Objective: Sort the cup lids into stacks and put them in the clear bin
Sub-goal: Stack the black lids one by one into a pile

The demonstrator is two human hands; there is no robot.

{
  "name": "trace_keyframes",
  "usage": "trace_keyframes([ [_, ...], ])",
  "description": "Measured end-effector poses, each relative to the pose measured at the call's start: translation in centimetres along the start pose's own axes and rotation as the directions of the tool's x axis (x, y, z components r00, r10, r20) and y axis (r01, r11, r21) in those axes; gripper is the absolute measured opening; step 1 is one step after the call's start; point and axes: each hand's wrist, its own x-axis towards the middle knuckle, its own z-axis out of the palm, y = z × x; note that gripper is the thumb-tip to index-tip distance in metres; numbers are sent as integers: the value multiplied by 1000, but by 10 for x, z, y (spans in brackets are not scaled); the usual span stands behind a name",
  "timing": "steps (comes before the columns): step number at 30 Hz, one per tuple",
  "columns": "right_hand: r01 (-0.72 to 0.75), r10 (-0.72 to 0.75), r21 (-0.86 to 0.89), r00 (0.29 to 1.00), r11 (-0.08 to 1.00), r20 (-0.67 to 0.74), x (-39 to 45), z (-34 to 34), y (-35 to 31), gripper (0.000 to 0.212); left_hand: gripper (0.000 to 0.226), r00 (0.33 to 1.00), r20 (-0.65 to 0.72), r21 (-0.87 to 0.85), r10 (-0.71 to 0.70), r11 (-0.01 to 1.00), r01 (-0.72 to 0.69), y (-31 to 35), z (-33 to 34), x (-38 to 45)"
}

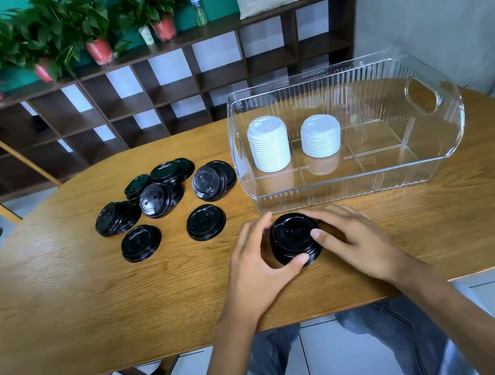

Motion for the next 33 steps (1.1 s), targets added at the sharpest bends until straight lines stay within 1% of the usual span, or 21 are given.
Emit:
trace_keyframes([
  [4,9,-9,-23,1000,1000,14,-1,1,0,58,79,1000,-2,-5,13,1000,-13,1,0,1],
  [6,14,-14,-35,1000,999,21,-1,2,1,61,78,1000,0,-4,17,1000,-17,2,-1,1],
  [13,22,-18,-83,999,996,38,0,2,-1,62,81,1000,24,18,-6,1000,5,3,-4,0],
  [16,25,-23,-87,999,996,23,-1,2,-1,58,80,1000,16,29,-26,999,26,5,-3,-2],
  [19,28,-26,-78,999,997,18,-3,2,-1,53,74,999,38,62,-7,998,4,7,-2,-3],
  [22,10,-9,-50,1000,999,20,-2,2,-1,58,72,998,70,50,-6,999,3,7,-3,-3],
  [24,2,-1,-22,1000,1000,15,-3,2,-1,62,70,997,80,5,4,1000,-4,7,-6,-3],
  [26,-4,4,2,1000,1000,14,-4,1,-1,66,62,999,25,-29,38,999,-37,4,-14,-1],
  [27,-6,6,13,1000,1000,14,-5,0,-1,68,55,998,-44,-23,47,999,-48,1,-20,2],
  [28,-10,10,22,1000,1000,13,-5,0,-2,70,50,991,-131,4,34,999,-34,-5,-28,6],
  [29,-15,14,24,1000,1000,12,-4,0,-2,73,47,976,-218,46,-5,999,15,-12,-36,12],
  [30,-17,17,16,1000,1000,12,-4,0,-2,75,47,956,-287,102,-63,990,96,-20,-45,18],
  [31,-17,17,3,1000,1000,15,-4,0,-3,78,51,937,-323,171,-134,965,198,-28,-52,24],
  [32,-14,14,-8,1000,1000,19,-4,0,-3,81,57,921,-331,240,-204,926,291,-34,-58,29],
  [33,-11,11,-12,1000,1000,22,-4,0,-3,84,64,912,-317,294,-260,887,355,-39,-60,32],
])
